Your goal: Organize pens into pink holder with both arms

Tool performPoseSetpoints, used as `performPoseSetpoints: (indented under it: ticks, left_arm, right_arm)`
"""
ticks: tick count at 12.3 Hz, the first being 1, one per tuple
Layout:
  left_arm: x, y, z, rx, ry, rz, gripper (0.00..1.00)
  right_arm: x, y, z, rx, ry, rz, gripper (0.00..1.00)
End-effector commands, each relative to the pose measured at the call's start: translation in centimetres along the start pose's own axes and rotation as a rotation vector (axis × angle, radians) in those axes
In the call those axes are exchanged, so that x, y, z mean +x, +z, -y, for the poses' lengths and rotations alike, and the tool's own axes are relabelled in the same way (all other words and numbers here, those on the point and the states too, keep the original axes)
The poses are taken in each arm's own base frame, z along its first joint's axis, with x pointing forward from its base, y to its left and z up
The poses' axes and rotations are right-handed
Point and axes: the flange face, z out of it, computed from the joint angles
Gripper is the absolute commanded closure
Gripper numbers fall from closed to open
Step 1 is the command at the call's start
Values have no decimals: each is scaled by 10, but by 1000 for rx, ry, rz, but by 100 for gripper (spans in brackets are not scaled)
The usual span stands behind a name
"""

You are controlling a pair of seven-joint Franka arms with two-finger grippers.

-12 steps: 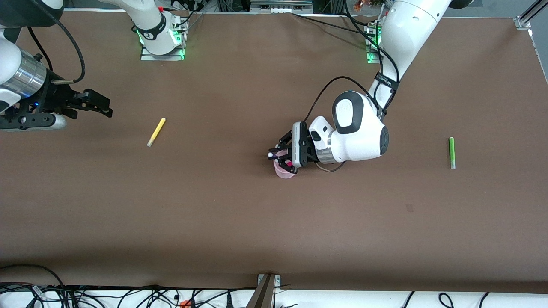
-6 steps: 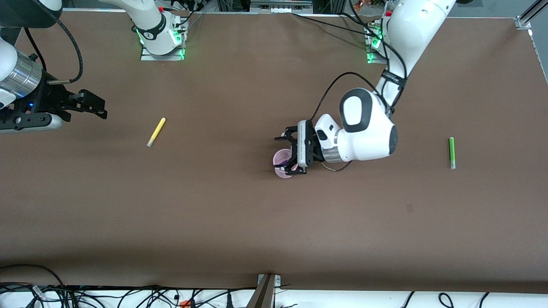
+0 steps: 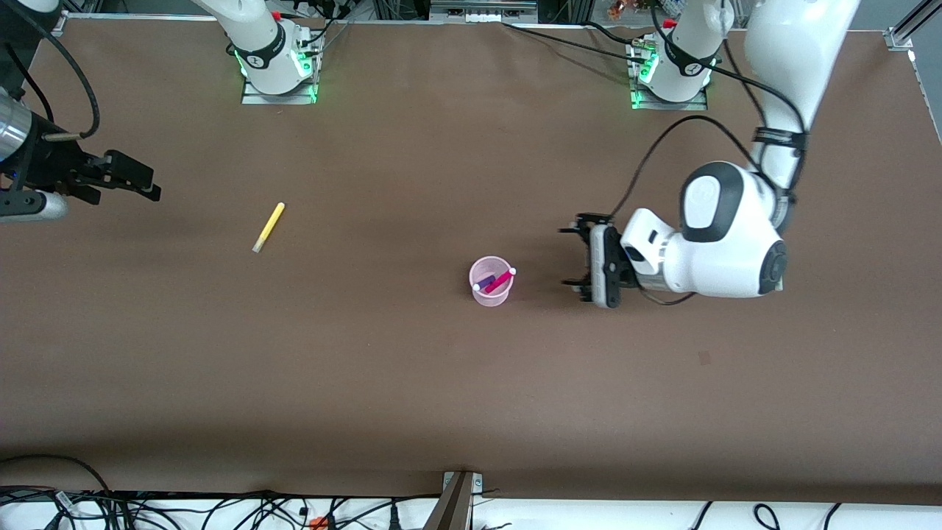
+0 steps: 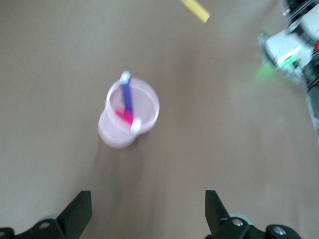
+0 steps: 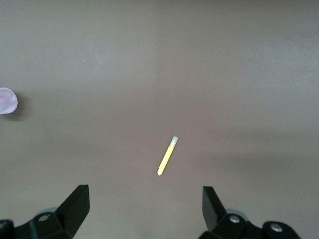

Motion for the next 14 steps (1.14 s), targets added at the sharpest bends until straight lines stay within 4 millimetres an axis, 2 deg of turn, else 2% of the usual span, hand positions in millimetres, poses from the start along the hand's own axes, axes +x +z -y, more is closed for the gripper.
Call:
performPoseSetpoints:
  ticks: [1, 3, 4, 6, 7, 8, 9, 10, 11, 14]
  left_arm:
    - [-14, -35, -27, 118, -199, 256, 0]
    - [-32, -65, -18, 242, -284, 382, 0]
    - [-50, -75, -8, 282, -347, 411, 0]
    - [-70, -91, 0, 347, -459, 454, 0]
    - [-79, -90, -3, 347, -596, 488, 0]
    - [-80, -96, -7, 384, -761, 491, 0]
    - [-72, -103, -8, 467, -871, 496, 0]
    - [-67, -108, -11, 511, -916, 503, 0]
    - [-62, -122, -12, 534, -928, 477, 0]
    - [-39, -188, -31, 588, -930, 384, 0]
  right_arm:
    - [-18, -10, 4, -32, -20, 4, 0]
    - [-17, -14, 10, -47, -32, -10, 0]
    - [-13, -19, 10, -44, -35, -24, 0]
    - [-8, -22, 12, -47, -41, -20, 0]
    - [-9, -23, 10, -50, -35, -21, 0]
    - [-8, -24, 7, -47, -33, -25, 0]
    - [-8, -19, 7, -54, -27, -13, 0]
    - [-8, -18, 7, -54, -30, -11, 0]
    - [-8, -19, 10, -54, -35, -12, 0]
    - [-6, -19, 15, -54, -41, -21, 0]
